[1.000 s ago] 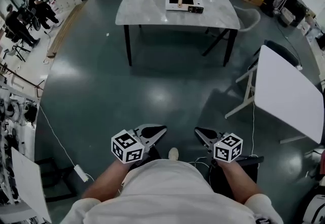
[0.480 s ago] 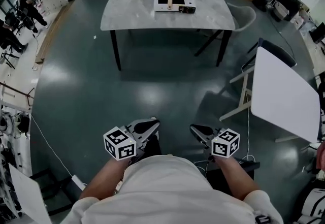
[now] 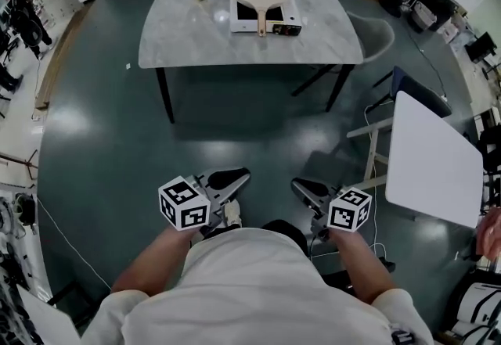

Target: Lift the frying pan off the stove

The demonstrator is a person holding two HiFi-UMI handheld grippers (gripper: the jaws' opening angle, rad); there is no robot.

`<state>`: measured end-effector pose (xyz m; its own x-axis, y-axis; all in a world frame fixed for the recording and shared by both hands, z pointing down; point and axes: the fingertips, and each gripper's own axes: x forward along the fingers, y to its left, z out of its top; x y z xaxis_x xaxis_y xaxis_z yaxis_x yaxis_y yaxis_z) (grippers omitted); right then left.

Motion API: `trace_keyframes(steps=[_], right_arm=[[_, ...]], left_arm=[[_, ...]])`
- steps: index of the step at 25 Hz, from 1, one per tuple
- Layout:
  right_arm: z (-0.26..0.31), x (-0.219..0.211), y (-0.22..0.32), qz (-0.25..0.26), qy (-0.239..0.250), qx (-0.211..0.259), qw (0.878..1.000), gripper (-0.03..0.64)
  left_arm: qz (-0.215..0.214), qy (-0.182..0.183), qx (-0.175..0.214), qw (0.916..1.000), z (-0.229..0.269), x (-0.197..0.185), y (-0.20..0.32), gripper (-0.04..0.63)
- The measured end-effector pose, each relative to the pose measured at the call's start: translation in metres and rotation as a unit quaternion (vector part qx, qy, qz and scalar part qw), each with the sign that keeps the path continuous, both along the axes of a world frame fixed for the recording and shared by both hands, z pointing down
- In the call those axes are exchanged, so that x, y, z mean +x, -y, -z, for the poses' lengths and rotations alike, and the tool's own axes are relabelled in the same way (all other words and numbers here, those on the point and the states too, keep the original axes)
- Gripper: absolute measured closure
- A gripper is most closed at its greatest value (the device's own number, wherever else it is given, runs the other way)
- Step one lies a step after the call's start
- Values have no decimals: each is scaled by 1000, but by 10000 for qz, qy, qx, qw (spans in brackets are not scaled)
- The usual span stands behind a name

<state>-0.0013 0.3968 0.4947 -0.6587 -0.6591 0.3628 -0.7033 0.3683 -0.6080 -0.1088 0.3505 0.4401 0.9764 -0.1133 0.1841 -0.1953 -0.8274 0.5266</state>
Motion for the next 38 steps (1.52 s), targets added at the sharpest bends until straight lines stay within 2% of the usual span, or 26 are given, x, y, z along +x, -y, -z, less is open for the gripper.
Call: trace_keyframes(steps=[5, 11, 15, 18, 24, 28, 32, 38], right_arm=[[11, 14, 49, -210, -23, 66, 9998, 591], [-1, 60, 115, -141, 11, -4, 9999, 563], [-2, 99, 175, 74, 245, -81, 9996, 546], [6, 129, 223, 341, 361, -65, 9987, 534], [-2, 166, 298, 1005, 261, -3, 9946, 514], [-9, 175, 342, 1198, 449, -132, 9917, 510], [-10, 175, 390, 1136, 853, -302, 9894, 485], [-15, 163, 461, 956, 1374, -640, 9838, 453]], left_arm=[[-98, 36, 68, 9999, 6, 16, 49, 574], [-83, -18, 6, 10000, 2, 55, 111, 569], [224, -75, -247, 9994, 8, 85, 161, 513], [500, -104, -289, 9983, 16, 110, 200, 499], [1094, -168, -320, 9933, 20, 143, 267, 480], [1463, -168, -394, 9883, 19, 146, 303, 468], [1638, -192, -639, 9842, 11, 138, 343, 449], [1511, -402, -1031, 9823, -5, 127, 403, 427]])
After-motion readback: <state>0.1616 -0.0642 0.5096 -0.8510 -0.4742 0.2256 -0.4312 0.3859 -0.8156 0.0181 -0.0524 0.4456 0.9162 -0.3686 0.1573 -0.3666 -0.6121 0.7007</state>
